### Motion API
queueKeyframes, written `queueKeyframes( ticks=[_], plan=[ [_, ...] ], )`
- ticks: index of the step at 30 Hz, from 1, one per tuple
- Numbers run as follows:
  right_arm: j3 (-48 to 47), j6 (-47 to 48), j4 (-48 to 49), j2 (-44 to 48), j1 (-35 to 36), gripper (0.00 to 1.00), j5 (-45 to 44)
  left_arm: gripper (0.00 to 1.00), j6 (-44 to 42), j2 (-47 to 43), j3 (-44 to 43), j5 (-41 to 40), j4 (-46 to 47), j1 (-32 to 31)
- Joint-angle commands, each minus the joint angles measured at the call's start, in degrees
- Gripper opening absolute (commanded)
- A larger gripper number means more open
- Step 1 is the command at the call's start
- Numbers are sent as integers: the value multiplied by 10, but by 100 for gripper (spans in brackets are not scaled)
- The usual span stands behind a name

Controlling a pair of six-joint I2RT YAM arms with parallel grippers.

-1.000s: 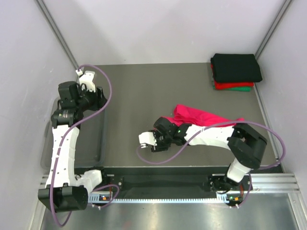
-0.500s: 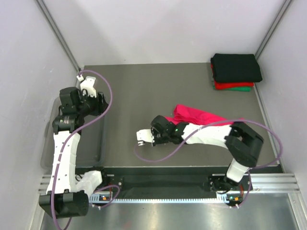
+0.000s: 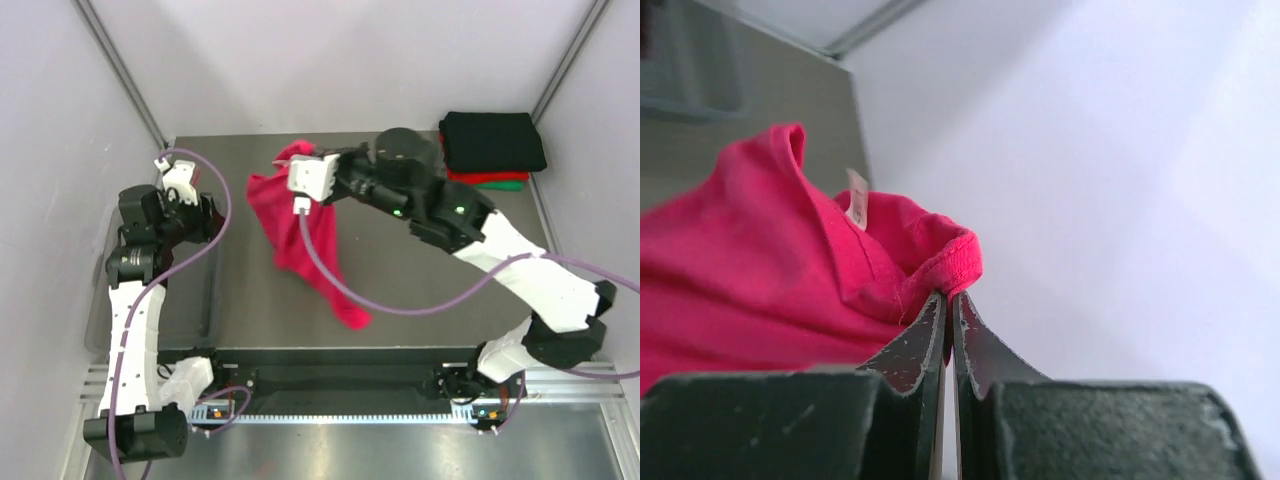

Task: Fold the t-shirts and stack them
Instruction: Flatten the tshirt out

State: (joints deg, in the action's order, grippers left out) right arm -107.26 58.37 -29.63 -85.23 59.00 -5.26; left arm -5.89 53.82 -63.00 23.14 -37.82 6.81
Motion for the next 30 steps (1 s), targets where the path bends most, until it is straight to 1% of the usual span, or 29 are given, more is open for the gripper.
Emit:
queueKeyframes(
  ticks=[1, 3, 4, 5, 6, 8, 9, 10, 11, 12, 13, 14, 15, 16, 19, 20, 21, 22, 23, 24, 25, 26, 28, 30],
  plan=[
    [-7, 53, -26, 60, -24, 0, -53, 57, -3, -17, -13, 34, 3, 3],
    [34, 39, -32, 108, -70, 0, -49, 57, -2, -11, -19, 46, -3, 2],
    [51, 31, -37, 127, -92, 0, -27, 57, -3, -10, -21, 50, -10, 3],
    [73, 23, -44, 146, -143, 0, -15, 57, -4, -8, -25, 56, -11, 4],
    [127, 18, -46, 187, -166, 0, -8, 57, -4, -7, -26, 60, -14, 3],
    [198, 22, -45, 234, -221, 0, 2, 57, -4, -2, -23, 67, -16, 3],
    [276, 24, -46, 281, -236, 0, 9, 57, -2, 1, -20, 79, -16, 2],
    [319, 27, -48, 305, -254, 0, 13, 57, 1, 4, -18, 91, -15, 2],
    [364, 31, -47, 329, -257, 0, 8, 57, 7, 8, -13, 103, -14, 1],
    [447, 29, -48, 366, -259, 0, 1, 57, 11, 20, -9, 117, -12, 0],
    [485, 20, -48, 382, -261, 0, -8, 57, 16, 26, -5, 152, -11, 0],
    [520, 11, -45, 396, -272, 0, -6, 57, 24, 33, 2, 165, -9, -1],
    [582, -10, -39, 418, -277, 0, -5, 57, 24, 50, 6, 181, -10, -9],
    [607, -20, -34, 426, -283, 0, 2, 57, 19, 61, 6, 192, -17, -19],
    [676, -47, -14, 440, -317, 0, 19, 57, -33, 103, -12, 164, -64, -85],
    [687, -50, -13, 441, -329, 0, 23, 58, -66, 114, -28, 125, -76, -106],
    [701, -55, -15, 438, -332, 3, 23, 59, -80, 135, -35, 111, -89, -141],
    [703, -58, -17, 435, -335, 15, 20, 59, -92, 147, -41, 98, -108, -154],
    [703, -66, -14, 433, -337, 25, 19, 59, -111, 160, -50, 80, -116, -165],
    [693, -83, -11, 430, -340, 30, 20, 60, -119, 183, -54, 71, -119, -182],
    [683, -92, -8, 429, -346, 40, 28, 60, -123, 197, -55, 63, -121, -190],
    [673, -114, 3, 426, -349, 45, 33, 60, -127, 212, -57, 47, -118, -201],
    [633, -134, 7, 410, -355, 53, 51, 58, -125, 264, -68, 43, -116, -206],
    [593, -165, 11, 380, -361, 55, 77, 55, -113, 312, -90, 55, -115, -207]
  ],
)
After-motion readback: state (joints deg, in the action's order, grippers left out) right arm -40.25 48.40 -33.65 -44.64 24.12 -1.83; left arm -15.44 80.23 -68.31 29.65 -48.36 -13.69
